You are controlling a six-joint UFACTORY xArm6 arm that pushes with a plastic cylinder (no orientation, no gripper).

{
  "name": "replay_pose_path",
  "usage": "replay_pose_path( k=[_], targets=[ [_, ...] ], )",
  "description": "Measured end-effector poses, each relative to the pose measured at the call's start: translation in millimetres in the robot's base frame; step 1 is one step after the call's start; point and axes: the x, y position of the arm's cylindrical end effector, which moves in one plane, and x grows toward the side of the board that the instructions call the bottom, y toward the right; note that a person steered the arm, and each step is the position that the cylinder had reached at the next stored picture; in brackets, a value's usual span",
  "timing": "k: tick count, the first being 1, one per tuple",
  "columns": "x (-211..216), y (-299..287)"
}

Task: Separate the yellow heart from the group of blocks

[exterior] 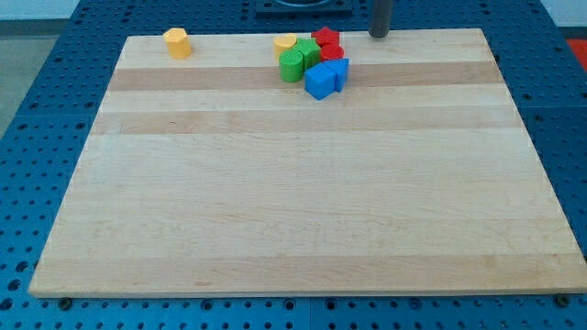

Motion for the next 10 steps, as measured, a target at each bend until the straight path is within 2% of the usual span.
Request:
replay_pose_path(
  k=[2, 4, 6, 10],
  targets=[
    [0, -13],
    [1, -64],
    [18, -69],
    [33, -126]
  ],
)
